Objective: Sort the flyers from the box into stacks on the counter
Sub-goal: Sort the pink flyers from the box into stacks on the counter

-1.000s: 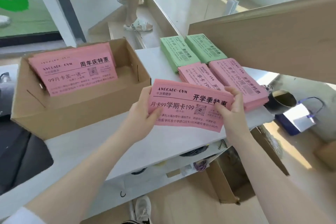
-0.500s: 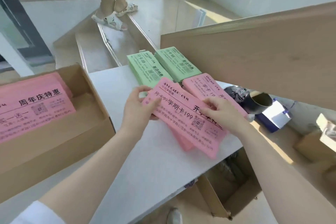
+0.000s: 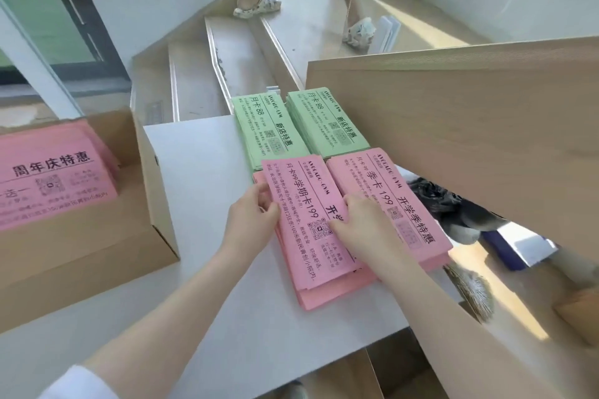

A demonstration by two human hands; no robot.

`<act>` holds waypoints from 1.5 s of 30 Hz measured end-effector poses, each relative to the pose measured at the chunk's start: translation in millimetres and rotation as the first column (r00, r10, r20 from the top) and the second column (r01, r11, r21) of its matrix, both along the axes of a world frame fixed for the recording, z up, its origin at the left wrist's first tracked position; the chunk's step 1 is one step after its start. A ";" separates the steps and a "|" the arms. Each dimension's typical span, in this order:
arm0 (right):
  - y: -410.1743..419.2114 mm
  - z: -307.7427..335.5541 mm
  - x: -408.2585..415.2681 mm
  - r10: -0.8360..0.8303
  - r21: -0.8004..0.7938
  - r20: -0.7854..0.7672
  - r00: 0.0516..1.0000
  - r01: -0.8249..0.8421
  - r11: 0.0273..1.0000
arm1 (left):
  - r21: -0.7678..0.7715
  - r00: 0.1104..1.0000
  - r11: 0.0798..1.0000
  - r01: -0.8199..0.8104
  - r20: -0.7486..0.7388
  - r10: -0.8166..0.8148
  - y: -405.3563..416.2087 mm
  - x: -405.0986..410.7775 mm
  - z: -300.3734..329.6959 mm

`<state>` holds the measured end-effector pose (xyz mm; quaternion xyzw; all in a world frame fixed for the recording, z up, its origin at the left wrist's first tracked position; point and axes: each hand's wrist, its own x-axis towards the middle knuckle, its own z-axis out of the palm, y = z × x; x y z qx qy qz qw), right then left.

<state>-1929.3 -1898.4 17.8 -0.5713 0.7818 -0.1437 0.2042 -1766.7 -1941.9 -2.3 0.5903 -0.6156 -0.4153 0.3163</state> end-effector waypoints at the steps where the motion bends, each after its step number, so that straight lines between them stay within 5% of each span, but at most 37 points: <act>1: 1.5 1.7 0.1 0.016 -0.007 -0.052 0.999 -0.016 1.000 | -0.003 1.000 1.000 -0.022 0.017 0.022 1.8 1.1 -3.2; 5: 2.7 6.0 0.0 0.079 -0.002 -0.110 0.991 -0.079 0.997 | 0.126 0.977 0.986 -0.111 -0.169 0.132 4.2 -1.0 -8.8; 10: -14.2 8.3 8.1 0.079 0.063 0.041 0.996 -0.082 0.995 | 0.341 0.828 0.940 -0.011 -0.523 0.200 -4.0 -18.7 -10.1; 17: -7.5 5.8 11.2 0.089 0.051 0.106 0.990 -0.095 0.994 | 0.410 0.802 0.908 0.090 -0.570 0.178 -16.3 -19.7 -36.5; 24: -53.3 22.9 21.3 0.243 -0.103 -0.013 0.970 -0.243 0.965 | 0.339 0.791 0.930 0.144 -0.604 0.098 -0.8 -10.8 -29.2; 26: -78.4 17.4 23.3 0.352 -0.029 -0.033 0.935 -0.353 0.935 | 0.273 0.828 0.946 0.173 -0.561 0.010 14.7 -6.4 -19.2; 29: -103.4 3.8 24.2 0.445 0.102 -0.045 0.895 -0.439 0.893 | 0.137 0.946 0.954 0.267 -0.225 -0.233 48.2 4.6 -17.7; 33: -113.1 -1.3 21.9 0.499 0.106 -0.070 0.864 -0.491 0.865 | 0.031 0.909 0.909 0.417 0.005 -0.417 90.6 6.8 -26.3; 45: -108.3 -7.0 14.7 0.544 0.035 -0.065 0.837 -0.543 0.839 | -0.088 0.948 0.947 0.309 0.105 -0.300 92.2 -8.4 -43.0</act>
